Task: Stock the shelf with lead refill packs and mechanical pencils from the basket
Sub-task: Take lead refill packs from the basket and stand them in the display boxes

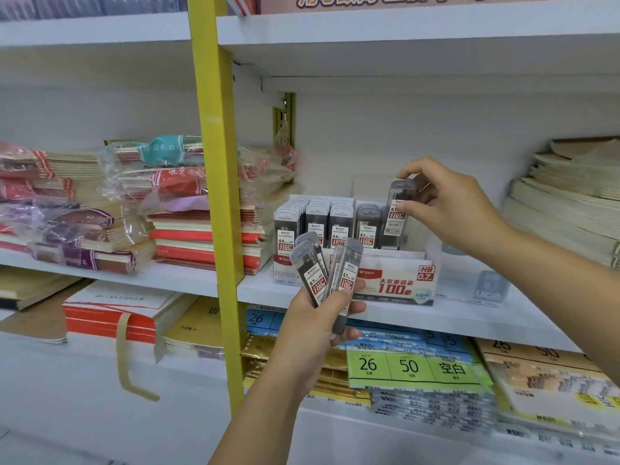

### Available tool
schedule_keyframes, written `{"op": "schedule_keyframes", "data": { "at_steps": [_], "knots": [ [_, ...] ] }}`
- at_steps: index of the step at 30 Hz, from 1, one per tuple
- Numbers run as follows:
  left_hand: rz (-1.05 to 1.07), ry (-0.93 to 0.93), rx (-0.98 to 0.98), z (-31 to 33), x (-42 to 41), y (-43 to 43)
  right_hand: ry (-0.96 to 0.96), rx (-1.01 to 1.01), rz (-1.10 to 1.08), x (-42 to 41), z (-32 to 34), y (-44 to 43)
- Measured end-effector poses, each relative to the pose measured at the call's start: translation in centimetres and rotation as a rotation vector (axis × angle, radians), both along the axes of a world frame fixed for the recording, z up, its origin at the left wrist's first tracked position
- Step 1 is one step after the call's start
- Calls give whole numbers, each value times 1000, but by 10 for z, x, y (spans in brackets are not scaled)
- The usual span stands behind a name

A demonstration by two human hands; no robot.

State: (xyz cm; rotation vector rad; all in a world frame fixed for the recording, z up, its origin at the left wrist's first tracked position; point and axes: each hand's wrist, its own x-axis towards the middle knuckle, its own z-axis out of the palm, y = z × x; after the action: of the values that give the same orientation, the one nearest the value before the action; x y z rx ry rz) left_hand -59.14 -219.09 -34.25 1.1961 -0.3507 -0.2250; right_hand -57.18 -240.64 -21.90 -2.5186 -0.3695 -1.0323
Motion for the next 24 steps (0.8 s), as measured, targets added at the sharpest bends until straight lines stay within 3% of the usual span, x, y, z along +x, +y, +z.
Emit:
{"op": "schedule_keyframes", "data": {
  "at_steps": [5, 12, 19, 24],
  "knots": [
    [-6, -1, -4, 0, 1, 1, 16, -100, -30, 1, -3, 2],
    [-8, -3, -23, 0, 3, 1, -71, -8, -98, -2, 19, -15],
    [-16, 18, -48, 1, 3, -1, 159, -144, -125, 5, 10, -23],
    [-37, 26, -58, 0, 3, -1, 125, -171, -202, 18, 2, -29]
  ]
}}
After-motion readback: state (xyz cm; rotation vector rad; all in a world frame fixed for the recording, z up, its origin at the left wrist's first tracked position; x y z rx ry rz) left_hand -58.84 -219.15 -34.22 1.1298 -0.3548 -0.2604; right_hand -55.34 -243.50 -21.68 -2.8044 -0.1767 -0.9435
